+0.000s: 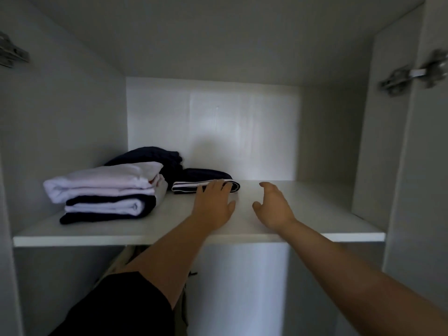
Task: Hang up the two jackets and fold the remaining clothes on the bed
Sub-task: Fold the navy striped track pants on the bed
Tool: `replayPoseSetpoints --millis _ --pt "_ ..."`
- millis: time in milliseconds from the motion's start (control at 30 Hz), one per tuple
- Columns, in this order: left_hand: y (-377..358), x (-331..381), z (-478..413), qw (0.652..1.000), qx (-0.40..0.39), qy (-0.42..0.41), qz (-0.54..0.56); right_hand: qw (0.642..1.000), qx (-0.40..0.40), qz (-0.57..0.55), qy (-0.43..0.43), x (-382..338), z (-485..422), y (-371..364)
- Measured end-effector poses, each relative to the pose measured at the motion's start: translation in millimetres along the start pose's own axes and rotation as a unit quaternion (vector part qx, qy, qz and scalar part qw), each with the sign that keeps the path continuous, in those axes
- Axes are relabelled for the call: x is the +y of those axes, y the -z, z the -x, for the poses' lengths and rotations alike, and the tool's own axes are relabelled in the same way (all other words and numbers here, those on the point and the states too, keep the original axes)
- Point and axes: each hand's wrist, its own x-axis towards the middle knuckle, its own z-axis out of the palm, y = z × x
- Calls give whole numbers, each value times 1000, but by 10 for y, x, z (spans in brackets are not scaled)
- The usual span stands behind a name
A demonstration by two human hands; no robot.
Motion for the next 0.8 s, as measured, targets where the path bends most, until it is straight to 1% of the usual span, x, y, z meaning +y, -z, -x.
replayPoseSetpoints --millis 67,133,233,333,433,567,700,800 --pt "129 290 321 998 54 -5 14 998 50 -40 24 26 422 184" --pt "267 600 682 998 65 -3 28 995 83 -26 40 46 854 374" --pt "524 1012 1205 998 66 -2 14 990 102 81 49 87 1478 675" --pt "858 1341 1649 997 78 -14 6 973 110 191 65 109 2062 1052" --pt "1203 1693 2095 996 86 -28 19 957 120 257 66 99 2688 1475" --pt "1653 2256 2759 994 85 -53 48 935 116 333 32 59 3622 2017" --pt "2056 2816 3533 986 94 -95 96 920 130 370 -12 23 4681 2505" --pt "2307 3312 4090 979 86 -112 145 906 115 403 -53 53 5509 2892"
